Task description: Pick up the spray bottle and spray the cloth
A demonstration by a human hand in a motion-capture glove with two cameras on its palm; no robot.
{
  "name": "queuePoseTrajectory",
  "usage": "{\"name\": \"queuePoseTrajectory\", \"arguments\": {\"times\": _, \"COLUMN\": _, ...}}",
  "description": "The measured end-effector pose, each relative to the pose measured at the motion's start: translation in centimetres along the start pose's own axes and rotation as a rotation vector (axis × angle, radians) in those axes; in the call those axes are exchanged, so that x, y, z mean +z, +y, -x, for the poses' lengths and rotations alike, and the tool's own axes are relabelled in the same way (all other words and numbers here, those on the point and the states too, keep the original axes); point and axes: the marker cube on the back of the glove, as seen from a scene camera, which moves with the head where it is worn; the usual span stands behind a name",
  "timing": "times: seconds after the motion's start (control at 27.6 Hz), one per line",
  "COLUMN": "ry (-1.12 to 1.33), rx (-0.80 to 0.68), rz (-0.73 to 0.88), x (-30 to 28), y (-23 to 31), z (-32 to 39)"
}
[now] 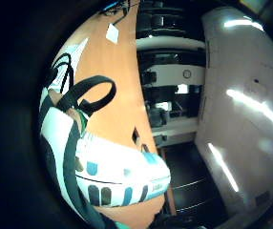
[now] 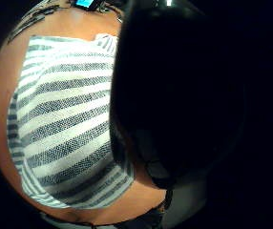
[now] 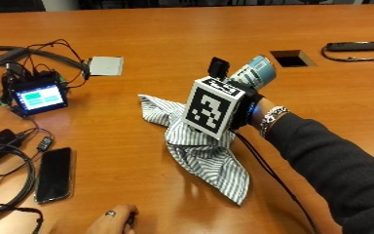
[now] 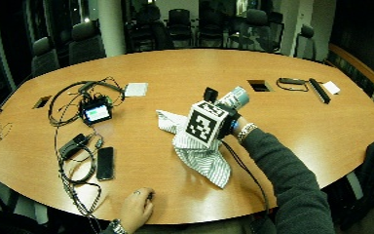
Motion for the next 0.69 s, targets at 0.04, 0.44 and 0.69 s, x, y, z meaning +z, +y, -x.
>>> {"name": "queuePoseTrajectory", "arguments": {"times": 0.04, "ry": -0.004, "rx": 0.004, "rz": 0.0, "x": 0.0, "y": -0.1, "z": 0.0}}
{"name": "queuePoseTrajectory", "arguments": {"times": 0.44, "ry": -0.238, "rx": 0.305, "rz": -0.136, "x": -5.5, "y": -4.1, "z": -3.0}}
{"name": "queuePoseTrajectory", "arguments": {"times": 0.69, "ry": -0.474, "rx": 0.519, "rz": -0.259, "x": -9.6, "y": -7.3, "z": -4.3}}
